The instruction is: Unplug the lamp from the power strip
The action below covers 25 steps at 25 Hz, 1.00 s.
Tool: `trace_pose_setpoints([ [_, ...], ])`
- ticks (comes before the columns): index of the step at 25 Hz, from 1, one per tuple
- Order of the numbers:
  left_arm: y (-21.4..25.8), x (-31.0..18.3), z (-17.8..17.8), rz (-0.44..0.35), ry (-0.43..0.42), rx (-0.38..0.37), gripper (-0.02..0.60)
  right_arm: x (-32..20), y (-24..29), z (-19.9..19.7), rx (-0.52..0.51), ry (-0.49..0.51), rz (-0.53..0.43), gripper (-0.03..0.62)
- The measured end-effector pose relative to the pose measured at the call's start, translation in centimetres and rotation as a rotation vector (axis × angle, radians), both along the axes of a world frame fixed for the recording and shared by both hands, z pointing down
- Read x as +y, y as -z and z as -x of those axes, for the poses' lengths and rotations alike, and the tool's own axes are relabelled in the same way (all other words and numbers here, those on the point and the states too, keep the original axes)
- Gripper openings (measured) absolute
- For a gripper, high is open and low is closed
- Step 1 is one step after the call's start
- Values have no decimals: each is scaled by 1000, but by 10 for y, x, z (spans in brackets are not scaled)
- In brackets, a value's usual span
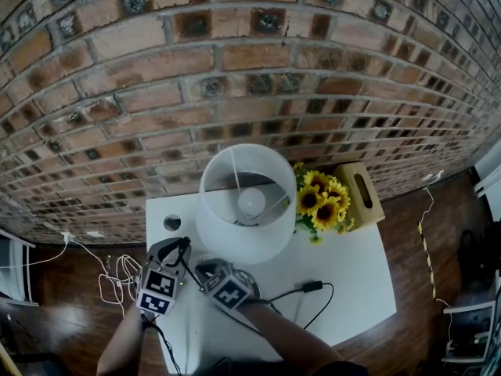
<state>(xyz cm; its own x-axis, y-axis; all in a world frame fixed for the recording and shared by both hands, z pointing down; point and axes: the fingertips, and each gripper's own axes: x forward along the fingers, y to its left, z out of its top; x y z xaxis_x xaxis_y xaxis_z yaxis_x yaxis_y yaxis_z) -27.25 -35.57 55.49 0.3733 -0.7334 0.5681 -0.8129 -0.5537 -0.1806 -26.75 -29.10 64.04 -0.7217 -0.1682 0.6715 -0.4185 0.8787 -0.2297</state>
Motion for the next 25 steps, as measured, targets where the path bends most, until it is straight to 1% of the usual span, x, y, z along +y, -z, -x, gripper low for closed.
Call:
trace_pose_setpoints([
  [4,-4,-4,2,2,14,0,89,0,0,-1,0,5,9,5],
  [12,-22,-20,32,16,77,-57,89,3,0,-2,-7,3,42,3],
  [15,-33,-29,44,28,96,-71,89,3,3,-6,6,16,16,3],
  [19,-48,-39,57,57,131,-57,89,4,14,-16,-12,8,-6,3],
  [21,-56,-43,60,70,140,-57,89,7,18,-19,-29,0,4,3],
  [25,-72,-53,66,83,143,-73,89,12,26,-20,-69,-15,63,3],
])
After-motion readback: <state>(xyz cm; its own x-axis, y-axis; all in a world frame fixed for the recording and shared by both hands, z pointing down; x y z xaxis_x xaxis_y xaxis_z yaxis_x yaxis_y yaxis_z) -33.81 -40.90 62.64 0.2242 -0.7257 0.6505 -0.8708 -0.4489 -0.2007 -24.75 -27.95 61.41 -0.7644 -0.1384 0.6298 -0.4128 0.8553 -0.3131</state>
